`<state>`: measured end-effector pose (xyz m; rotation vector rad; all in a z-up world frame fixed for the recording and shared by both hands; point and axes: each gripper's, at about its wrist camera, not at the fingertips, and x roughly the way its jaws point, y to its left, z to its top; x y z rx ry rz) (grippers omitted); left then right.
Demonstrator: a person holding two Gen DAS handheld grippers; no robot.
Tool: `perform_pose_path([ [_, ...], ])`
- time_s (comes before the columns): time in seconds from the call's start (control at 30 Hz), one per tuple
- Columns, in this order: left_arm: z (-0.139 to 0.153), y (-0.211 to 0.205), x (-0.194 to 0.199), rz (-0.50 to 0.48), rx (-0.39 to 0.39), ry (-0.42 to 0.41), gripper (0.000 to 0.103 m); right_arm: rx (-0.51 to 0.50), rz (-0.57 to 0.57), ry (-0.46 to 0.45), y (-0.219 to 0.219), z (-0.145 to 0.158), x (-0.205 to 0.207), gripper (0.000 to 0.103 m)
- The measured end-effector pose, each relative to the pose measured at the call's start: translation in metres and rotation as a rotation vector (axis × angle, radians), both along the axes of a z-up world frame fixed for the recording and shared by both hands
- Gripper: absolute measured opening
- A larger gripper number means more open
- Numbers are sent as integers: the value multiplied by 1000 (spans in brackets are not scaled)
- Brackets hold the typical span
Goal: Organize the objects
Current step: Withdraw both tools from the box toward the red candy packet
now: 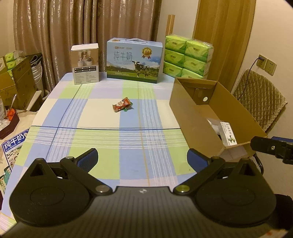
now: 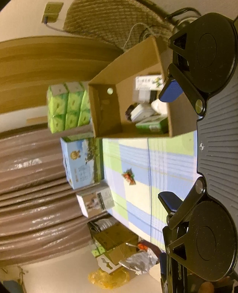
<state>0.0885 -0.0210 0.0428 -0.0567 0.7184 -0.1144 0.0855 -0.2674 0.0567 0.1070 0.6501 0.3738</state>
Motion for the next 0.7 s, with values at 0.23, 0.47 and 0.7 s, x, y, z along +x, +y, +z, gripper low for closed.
perform_pose_path([
  [0.23, -8, 34, 24, 64, 32, 7, 102, -13, 109, -42, 46, -3, 20, 101],
  [0.47, -30, 74, 65, 106, 69, 21, 102, -32, 176, -40, 94, -28, 61, 101],
  [0.7, -63, 106, 119, 91, 59, 19, 102, -45, 178, -6, 129, -71, 118, 92],
])
